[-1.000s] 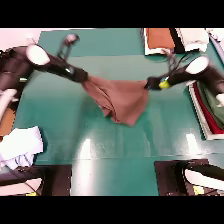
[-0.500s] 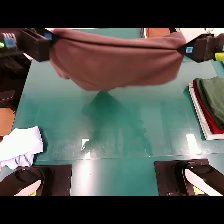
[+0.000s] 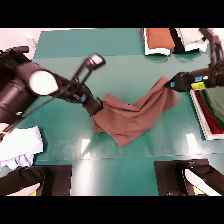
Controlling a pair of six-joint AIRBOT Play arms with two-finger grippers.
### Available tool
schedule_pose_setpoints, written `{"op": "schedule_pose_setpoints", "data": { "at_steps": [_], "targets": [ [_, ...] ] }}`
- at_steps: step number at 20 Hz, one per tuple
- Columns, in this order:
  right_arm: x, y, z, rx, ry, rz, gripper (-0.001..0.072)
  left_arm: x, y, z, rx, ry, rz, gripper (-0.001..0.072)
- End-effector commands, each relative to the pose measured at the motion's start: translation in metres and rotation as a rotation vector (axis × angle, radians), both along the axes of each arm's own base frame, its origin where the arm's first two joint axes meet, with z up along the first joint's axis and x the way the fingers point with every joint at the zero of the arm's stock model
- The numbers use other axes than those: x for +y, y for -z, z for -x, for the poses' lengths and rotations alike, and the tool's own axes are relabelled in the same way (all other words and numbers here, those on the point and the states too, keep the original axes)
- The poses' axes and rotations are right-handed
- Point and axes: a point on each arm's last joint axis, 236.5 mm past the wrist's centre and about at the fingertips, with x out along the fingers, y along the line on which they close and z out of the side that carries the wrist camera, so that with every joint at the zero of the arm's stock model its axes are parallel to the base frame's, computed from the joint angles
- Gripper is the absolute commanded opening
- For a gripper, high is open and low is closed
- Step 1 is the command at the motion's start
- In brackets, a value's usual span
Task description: Fold the shirts.
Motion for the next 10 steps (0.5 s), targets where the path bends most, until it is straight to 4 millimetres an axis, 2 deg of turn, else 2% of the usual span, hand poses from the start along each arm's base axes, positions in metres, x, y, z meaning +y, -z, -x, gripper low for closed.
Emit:
{"op": "schedule_pose_setpoints", "data": {
  "at_steps": [1, 3, 5, 7, 8, 10],
  "targets": [
    [0.000, 0.024, 0.007, 0.062, 0.003, 0.001, 0.0014, 0.008, 0.019, -0.014, 0.022, -0.059, -0.004, 0.0584],
    [0.000, 0.022, 0.002, 0.041, 0.012, -0.003, 0.0014, 0.040, -0.009, -0.055, -0.032, -0.186, 0.039, 0.0584],
    [-0.001, 0.021, -0.001, 0.032, 0.017, -0.005, 0.0014, 0.084, -0.021, -0.089, -0.052, -0.334, 0.063, 0.0584],
    [-0.001, 0.019, -0.003, 0.021, 0.022, -0.007, 0.0014, 0.127, -0.014, -0.107, -0.018, -0.457, 0.070, 0.0584],
    [-0.001, 0.019, -0.004, 0.019, 0.023, -0.007, 0.0014, 0.140, -0.007, -0.110, 0.015, -0.501, 0.093, 0.0584],
    [-0.001, 0.018, -0.005, 0.014, 0.026, -0.009, 0.0014, 0.145, 0.022, -0.103, 0.108, -0.516, 0.117, 0.0584]
  ]
}}
